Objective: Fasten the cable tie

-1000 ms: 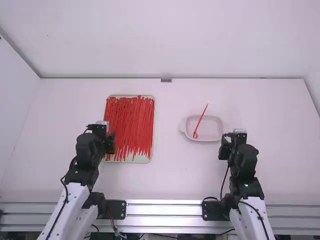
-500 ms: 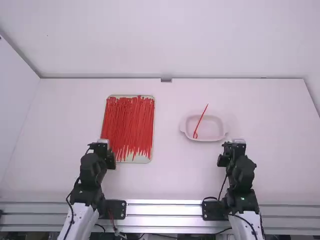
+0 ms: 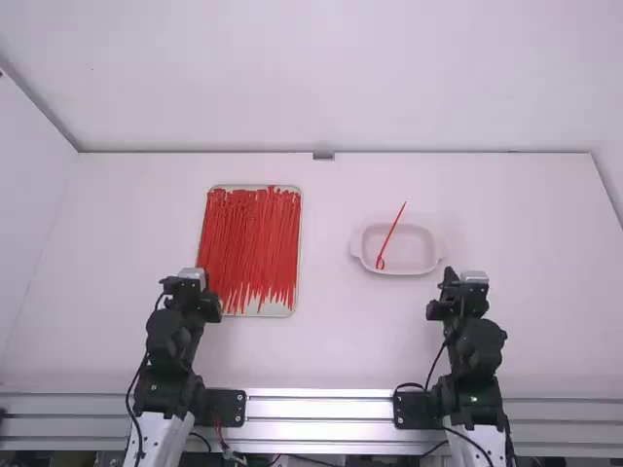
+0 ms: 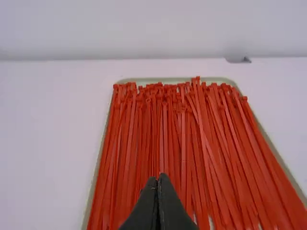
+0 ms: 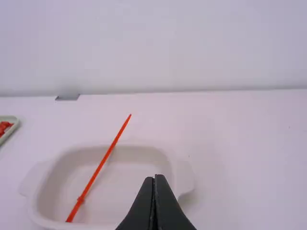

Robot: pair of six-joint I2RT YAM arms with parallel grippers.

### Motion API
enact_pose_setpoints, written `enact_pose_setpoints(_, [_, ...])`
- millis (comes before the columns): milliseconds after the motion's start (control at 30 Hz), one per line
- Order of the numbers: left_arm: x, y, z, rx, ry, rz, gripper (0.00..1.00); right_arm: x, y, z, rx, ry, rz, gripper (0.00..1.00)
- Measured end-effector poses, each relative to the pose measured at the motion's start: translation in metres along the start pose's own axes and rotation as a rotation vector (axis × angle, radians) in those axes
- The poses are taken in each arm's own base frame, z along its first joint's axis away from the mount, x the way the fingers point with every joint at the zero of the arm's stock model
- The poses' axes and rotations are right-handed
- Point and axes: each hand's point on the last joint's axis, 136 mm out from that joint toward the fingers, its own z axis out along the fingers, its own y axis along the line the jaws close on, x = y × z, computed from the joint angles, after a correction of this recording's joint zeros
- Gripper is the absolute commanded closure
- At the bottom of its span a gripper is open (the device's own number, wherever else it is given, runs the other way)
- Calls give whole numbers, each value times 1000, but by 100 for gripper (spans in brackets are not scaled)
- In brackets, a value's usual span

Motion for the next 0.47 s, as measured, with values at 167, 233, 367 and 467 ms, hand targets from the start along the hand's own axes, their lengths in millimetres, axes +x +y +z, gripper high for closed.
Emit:
enact_pose_setpoints(167, [-11,0,-3,0,-52,0,100,-9,0,-3,0,-43,-1,100])
enact_pose_setpoints(233, [-17,0,-5,0,-77,0,100,-11,0,-3,-1,-50,-2,100])
enact_pose_setpoints(367, [-25,0,-8,0,-115,0,100,-11,0,-3,-1,-49,-2,100])
enact_pose_setpoints(467, [-30,0,-10,-1,-138,1,100,-11,0,-3,-2,-49,0,100])
